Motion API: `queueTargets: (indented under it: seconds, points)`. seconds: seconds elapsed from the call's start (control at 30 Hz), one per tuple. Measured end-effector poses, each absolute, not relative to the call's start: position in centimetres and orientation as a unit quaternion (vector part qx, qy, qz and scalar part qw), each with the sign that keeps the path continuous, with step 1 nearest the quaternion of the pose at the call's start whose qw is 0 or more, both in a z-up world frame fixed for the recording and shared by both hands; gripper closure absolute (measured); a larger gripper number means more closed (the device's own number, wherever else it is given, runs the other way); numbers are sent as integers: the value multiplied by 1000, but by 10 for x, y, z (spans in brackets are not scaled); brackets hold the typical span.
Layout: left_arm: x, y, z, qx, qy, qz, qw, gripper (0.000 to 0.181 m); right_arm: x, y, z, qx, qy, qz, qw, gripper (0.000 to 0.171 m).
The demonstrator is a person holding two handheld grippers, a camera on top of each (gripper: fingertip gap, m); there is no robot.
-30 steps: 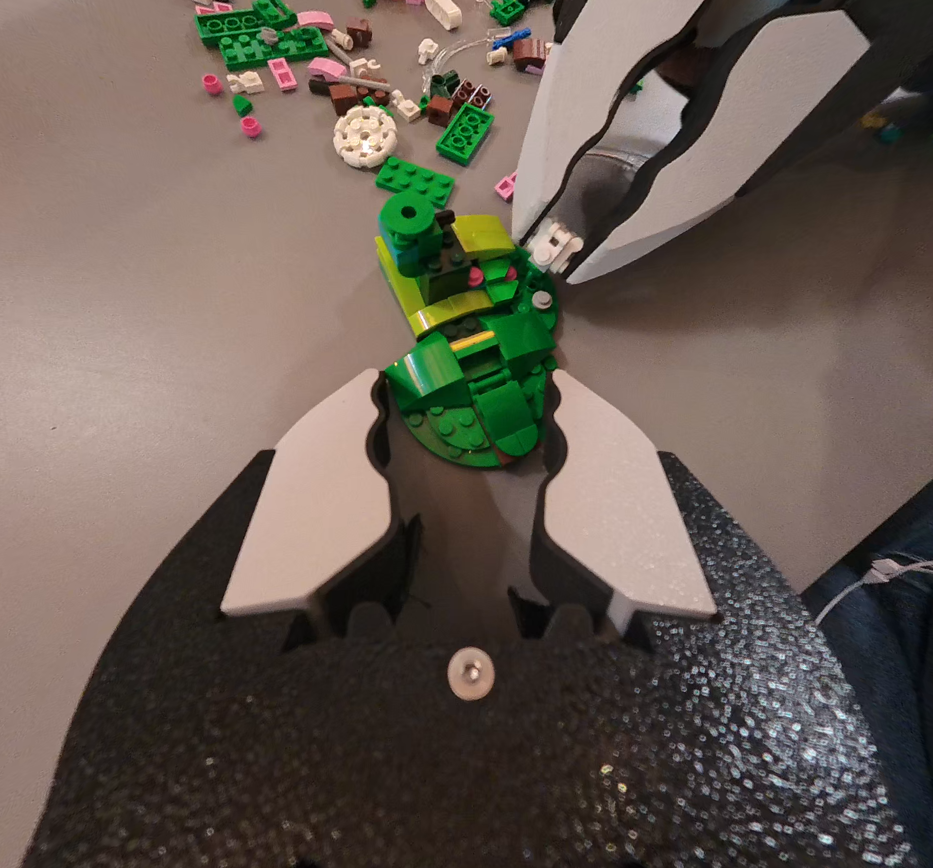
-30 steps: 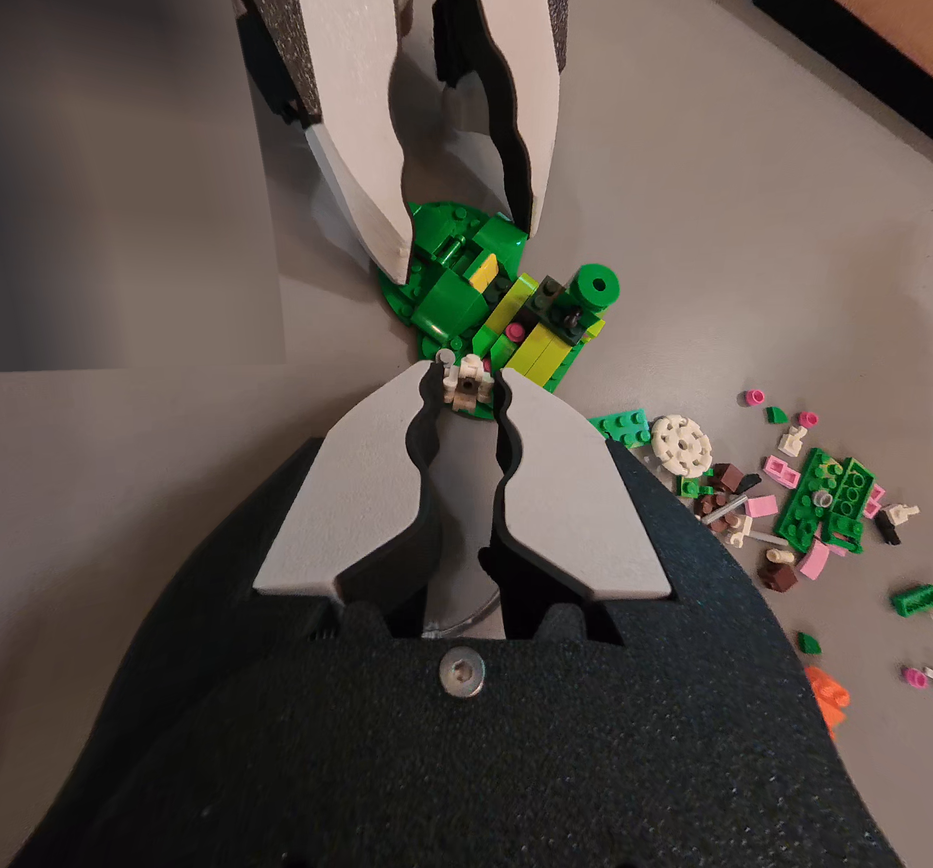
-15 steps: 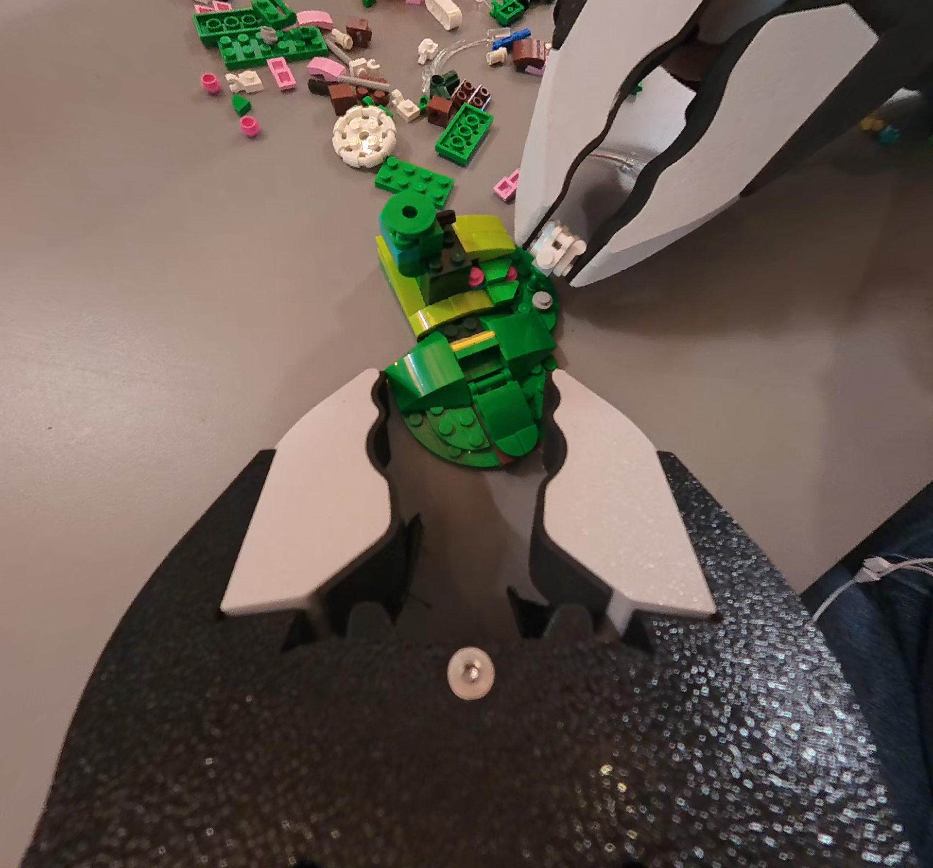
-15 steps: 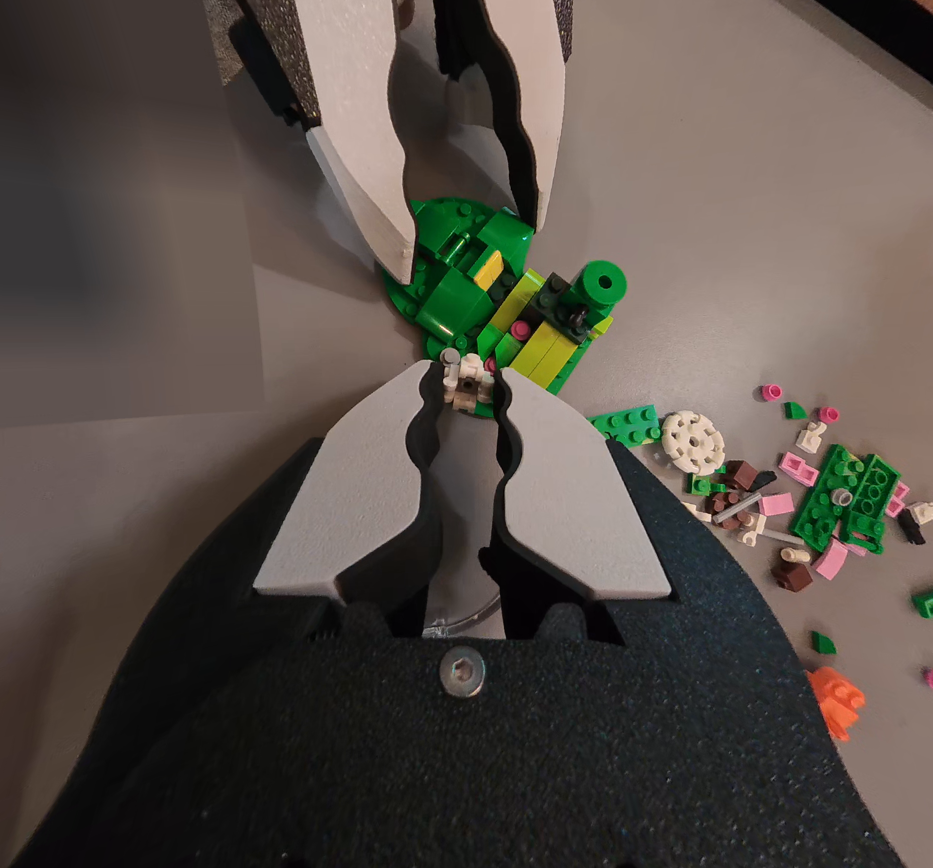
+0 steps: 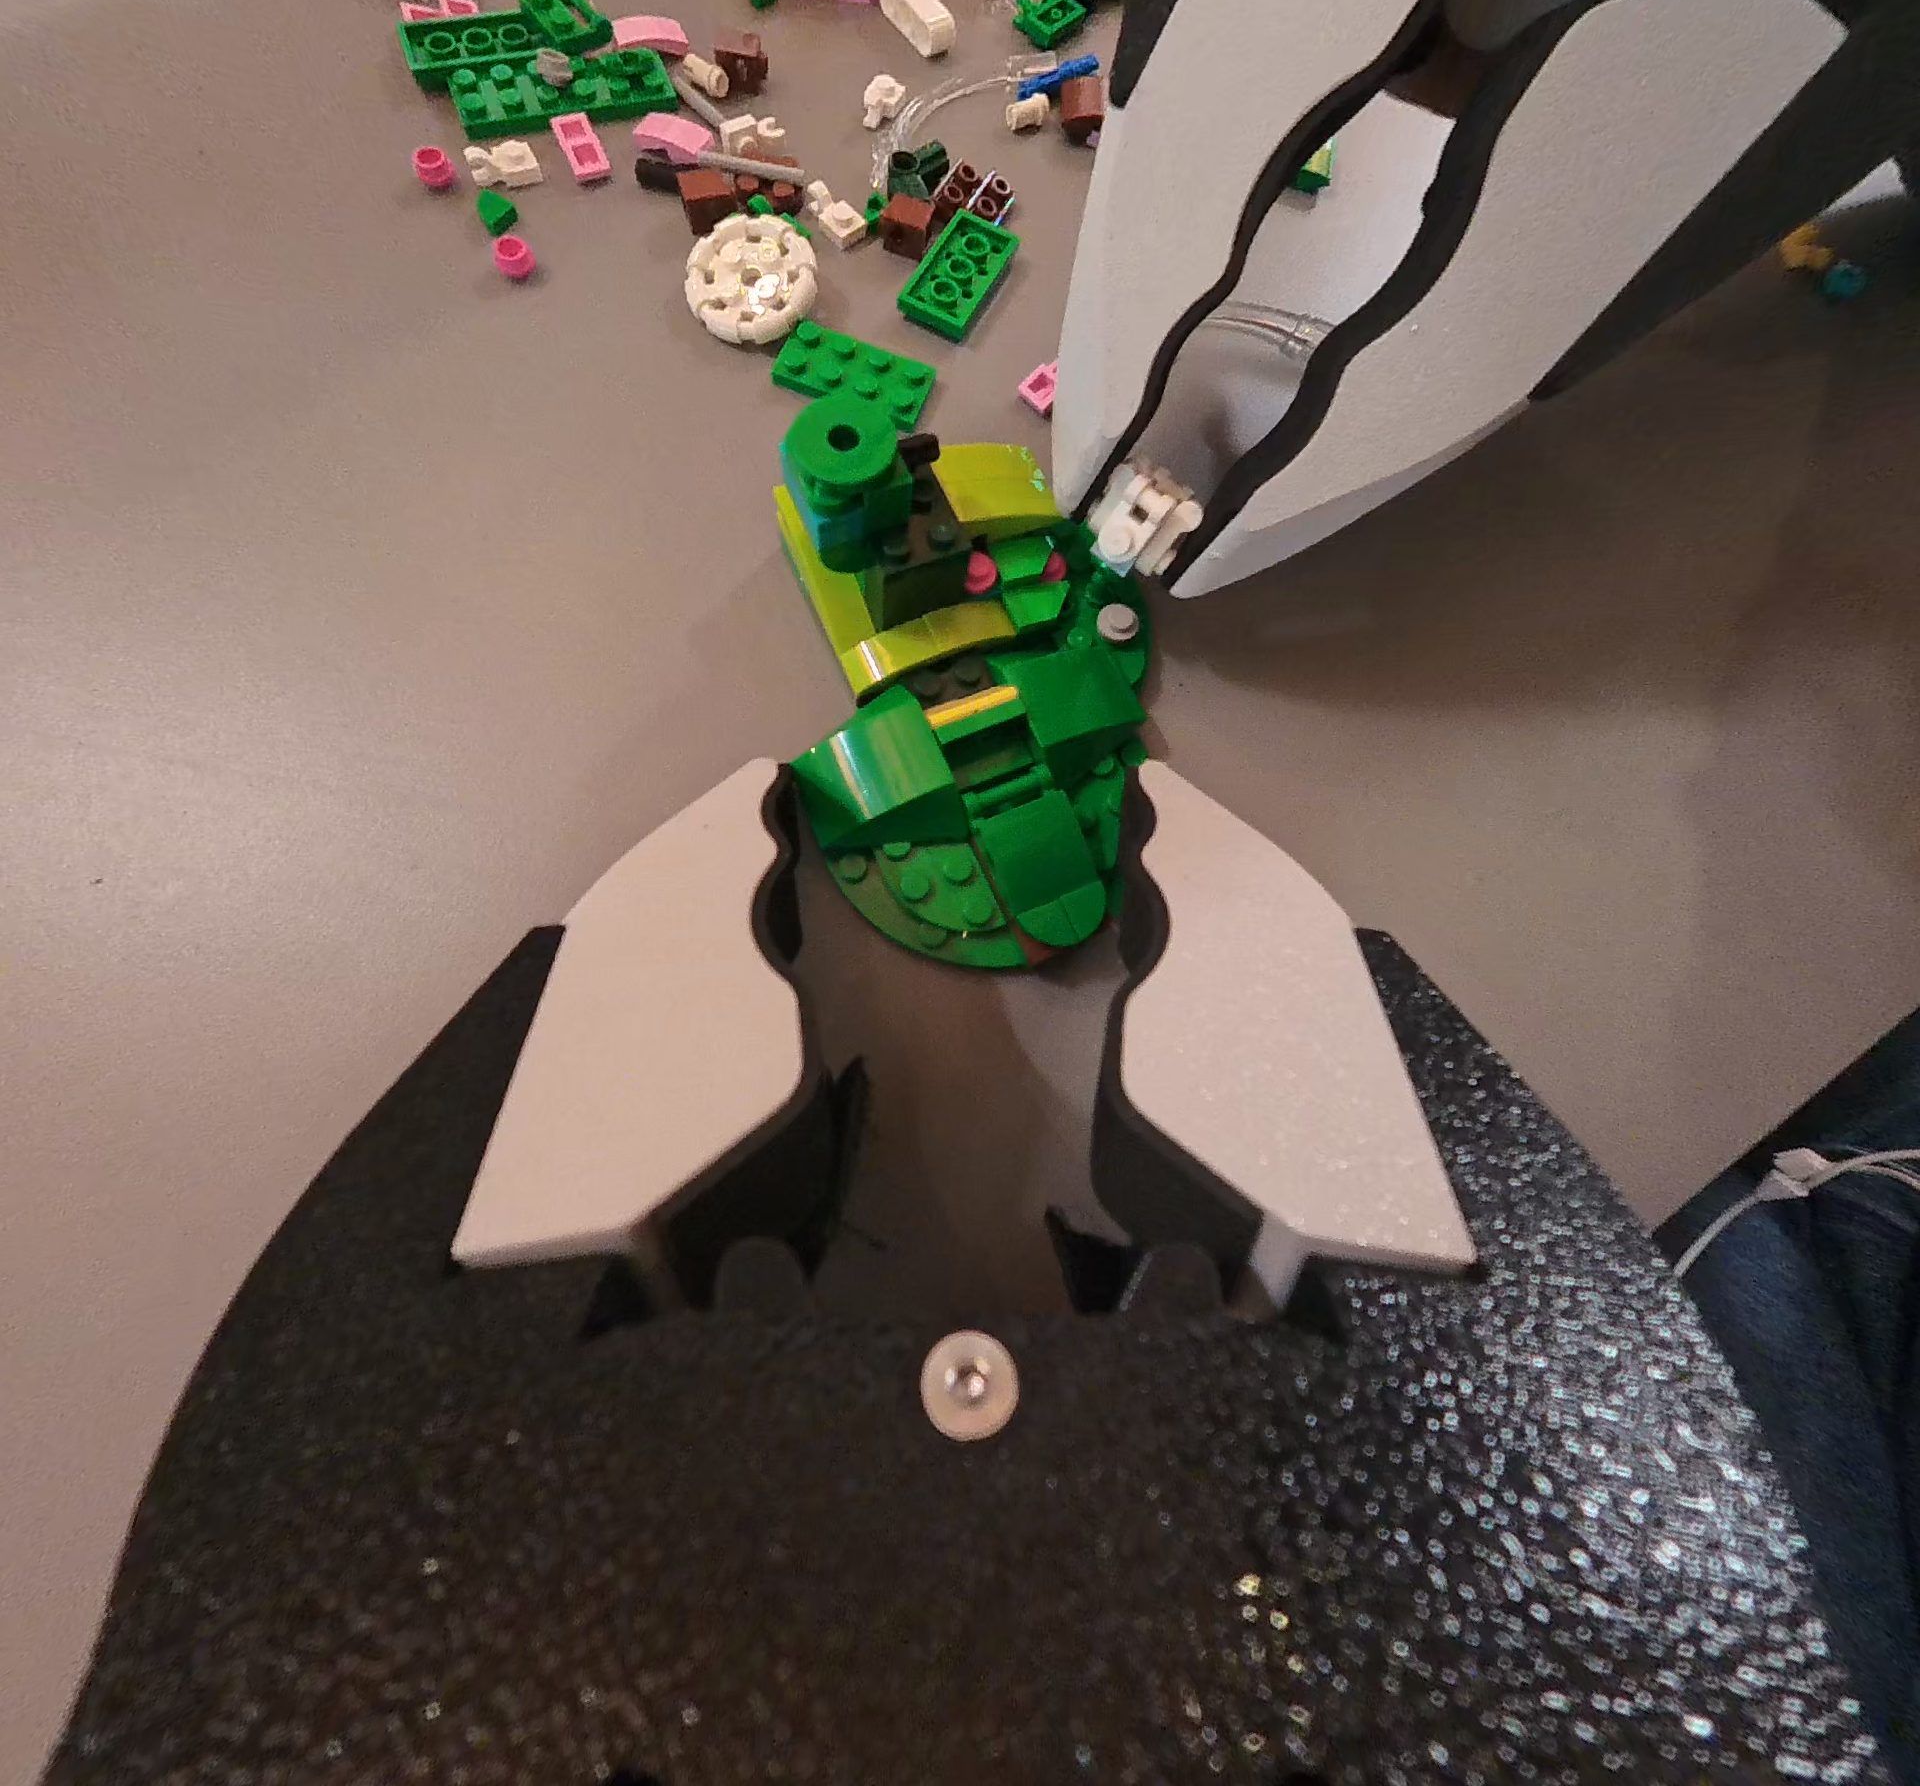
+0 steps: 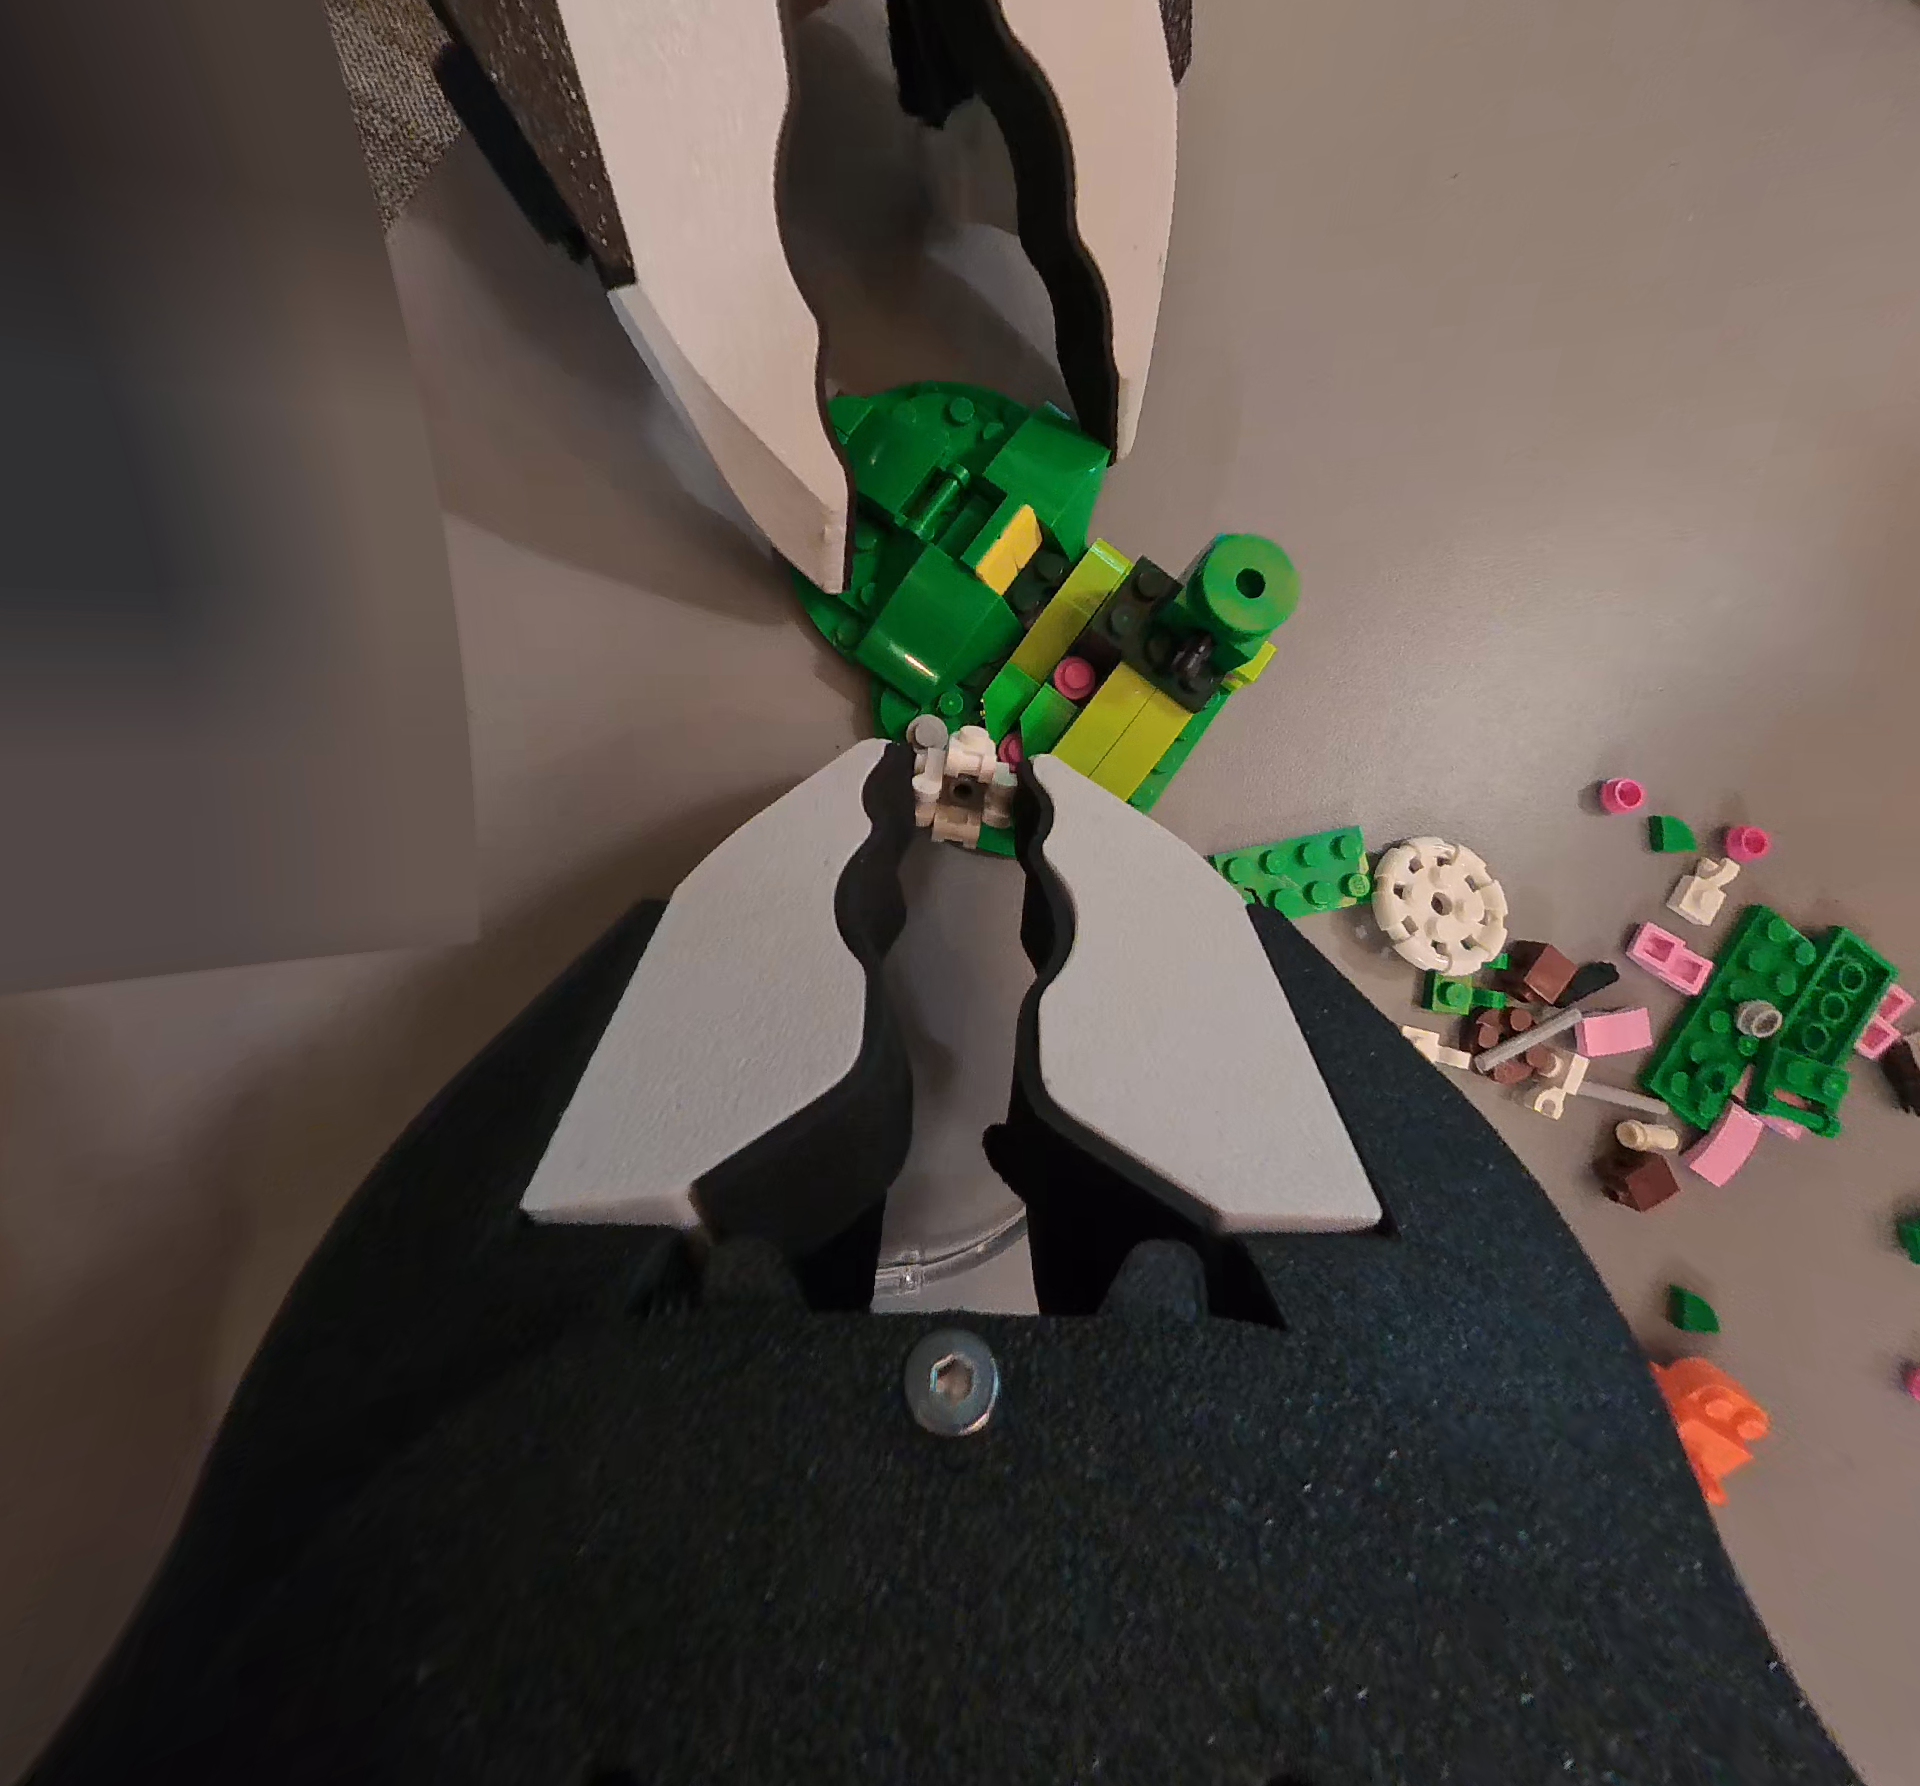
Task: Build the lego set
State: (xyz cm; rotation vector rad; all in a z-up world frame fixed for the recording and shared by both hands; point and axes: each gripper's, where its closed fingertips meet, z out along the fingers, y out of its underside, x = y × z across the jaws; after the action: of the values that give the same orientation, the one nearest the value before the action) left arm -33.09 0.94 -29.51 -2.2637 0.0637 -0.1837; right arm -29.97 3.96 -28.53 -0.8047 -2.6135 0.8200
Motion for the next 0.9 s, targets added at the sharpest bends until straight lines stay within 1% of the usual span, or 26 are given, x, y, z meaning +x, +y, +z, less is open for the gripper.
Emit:
queueTargets:
  seconds: [0.9]
  points:
    - [-330, 11, -297, -907, 28, -62, 416, 117, -300, 38, -287, -279, -918, 241, 147, 152]
